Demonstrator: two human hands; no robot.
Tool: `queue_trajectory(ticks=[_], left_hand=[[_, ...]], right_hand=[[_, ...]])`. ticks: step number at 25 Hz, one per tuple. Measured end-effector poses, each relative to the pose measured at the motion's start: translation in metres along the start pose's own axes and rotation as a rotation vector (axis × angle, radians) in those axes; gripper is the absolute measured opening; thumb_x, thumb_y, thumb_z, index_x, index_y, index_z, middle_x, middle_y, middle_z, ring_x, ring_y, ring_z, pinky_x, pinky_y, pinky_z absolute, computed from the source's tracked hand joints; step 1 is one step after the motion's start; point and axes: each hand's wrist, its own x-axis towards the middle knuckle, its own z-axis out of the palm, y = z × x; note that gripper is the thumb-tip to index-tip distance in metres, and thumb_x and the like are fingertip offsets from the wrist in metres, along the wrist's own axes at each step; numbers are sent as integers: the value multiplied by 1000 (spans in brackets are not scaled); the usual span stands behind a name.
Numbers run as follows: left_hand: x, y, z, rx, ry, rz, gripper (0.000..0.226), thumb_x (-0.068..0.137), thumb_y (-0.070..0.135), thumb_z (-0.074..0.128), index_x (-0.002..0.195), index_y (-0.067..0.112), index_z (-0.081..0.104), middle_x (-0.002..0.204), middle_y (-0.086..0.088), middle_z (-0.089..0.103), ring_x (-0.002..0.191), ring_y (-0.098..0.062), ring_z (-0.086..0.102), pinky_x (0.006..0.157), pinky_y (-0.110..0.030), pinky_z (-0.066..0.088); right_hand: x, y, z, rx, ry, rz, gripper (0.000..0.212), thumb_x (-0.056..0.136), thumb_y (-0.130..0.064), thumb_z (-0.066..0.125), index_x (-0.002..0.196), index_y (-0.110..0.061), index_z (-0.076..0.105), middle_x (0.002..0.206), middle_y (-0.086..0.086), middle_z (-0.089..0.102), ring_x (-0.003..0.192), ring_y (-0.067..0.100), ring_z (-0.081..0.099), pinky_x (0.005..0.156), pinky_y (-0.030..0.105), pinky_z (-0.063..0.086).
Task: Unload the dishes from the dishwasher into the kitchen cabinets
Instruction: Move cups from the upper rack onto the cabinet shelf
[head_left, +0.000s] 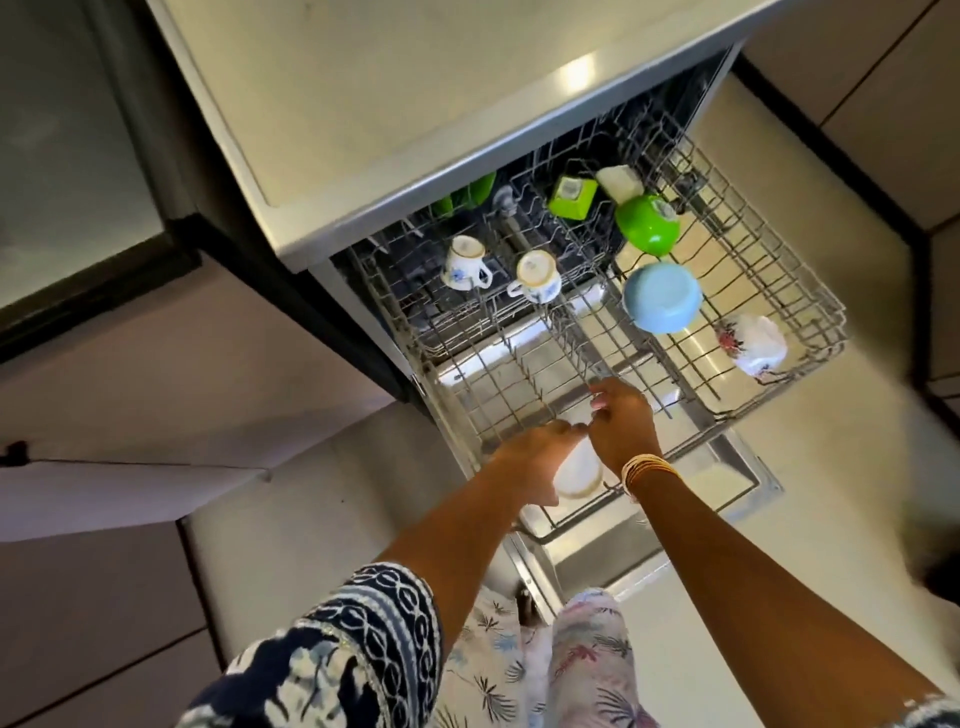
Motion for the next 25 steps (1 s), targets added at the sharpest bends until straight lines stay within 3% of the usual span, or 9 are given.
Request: queue_trajectory(ticks=[4,6,9,13,15,19,22,25], left_hand=[[7,-22,-6,-339,151,-73,89,53,35,83,131,26,41,124,0,57,113,-22,56,93,-41,52],[2,-30,-24,-547,314,-149,82,51,35,87,123,22,49,115,5,60,105,-15,57,91,-35,52],[-3,-54,-58,-717,421,-270,79,56,27,89,124,22,48,113,8,54,106,-13,51,85,-26,44],[11,-95,-85,-834,507,-347,81,58,23,89,127,23,46,120,3,52,111,-17,51,88,-29,46],[19,-104,-88,-863,554,-342,81,60,23,88,129,22,45,119,4,50,108,-15,49,90,-30,45],[28,-109,-82,-943,637,-354,77,61,22,88,127,19,47,117,4,52,103,-14,52,82,-26,46],[27,-111,-85,-1032,699,-383,76,60,22,87,124,18,47,117,2,55,105,-20,56,86,-33,54],[8,-97,-95,-1095,709,-414,77,61,18,87,125,17,43,113,5,51,104,-17,53,84,-27,48]], right_hand=[[23,-18,-1,72,52,-32,43,81,10,45,116,-8,62,105,9,65,93,19,59,84,23,46],[46,-39,-3,68,73,-44,39,82,7,45,114,-8,61,103,12,67,94,26,62,81,25,46],[91,-73,1,56,34,-57,38,83,3,54,121,-5,54,111,17,65,97,27,61,91,33,49],[149,-90,24,-113,-71,-151,75,75,-7,75,140,-9,38,134,19,50,122,35,51,100,39,43],[168,-87,37,-140,-106,-160,85,70,-10,80,142,-12,35,136,17,49,125,35,49,103,40,42],[176,-84,45,-59,94,-181,60,70,-16,81,124,-16,55,116,11,67,109,29,62,88,34,49],[158,-92,38,209,236,-160,57,62,-27,86,111,-20,59,104,2,70,94,21,64,78,29,54],[124,-102,20,340,156,-162,60,60,-25,89,111,-17,58,96,-3,66,85,13,61,63,7,45]])
